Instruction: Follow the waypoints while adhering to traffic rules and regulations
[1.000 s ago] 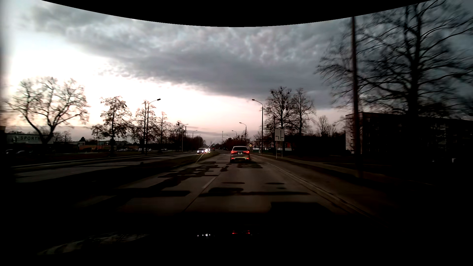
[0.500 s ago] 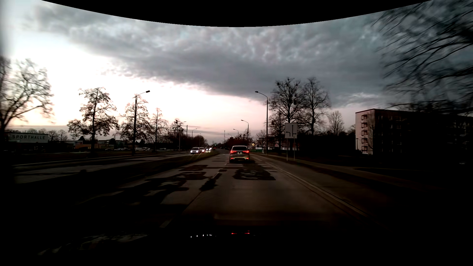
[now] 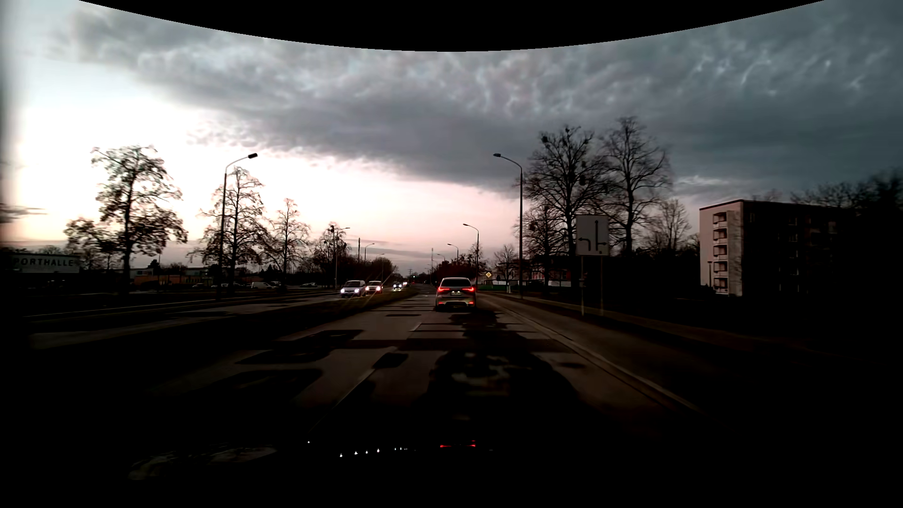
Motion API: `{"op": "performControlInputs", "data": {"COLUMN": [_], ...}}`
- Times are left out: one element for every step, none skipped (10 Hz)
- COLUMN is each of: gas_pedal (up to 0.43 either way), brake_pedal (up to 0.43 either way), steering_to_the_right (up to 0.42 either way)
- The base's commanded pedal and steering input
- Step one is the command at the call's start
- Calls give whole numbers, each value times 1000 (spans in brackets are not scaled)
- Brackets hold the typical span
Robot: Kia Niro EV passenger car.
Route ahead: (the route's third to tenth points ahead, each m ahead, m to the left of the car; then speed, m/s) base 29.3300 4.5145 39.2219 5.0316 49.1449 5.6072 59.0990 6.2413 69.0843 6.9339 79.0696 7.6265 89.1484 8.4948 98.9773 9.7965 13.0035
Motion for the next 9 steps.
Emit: {"op": "performControlInputs", "data": {"gas_pedal": [39,28,20,20,0,0,0,0,0], "brake_pedal": [0,0,0,0,0,0,0,0,6], "steering_to_the_right": [-6,-7,-7,-7,-7,-7,-7,-7,-7]}}
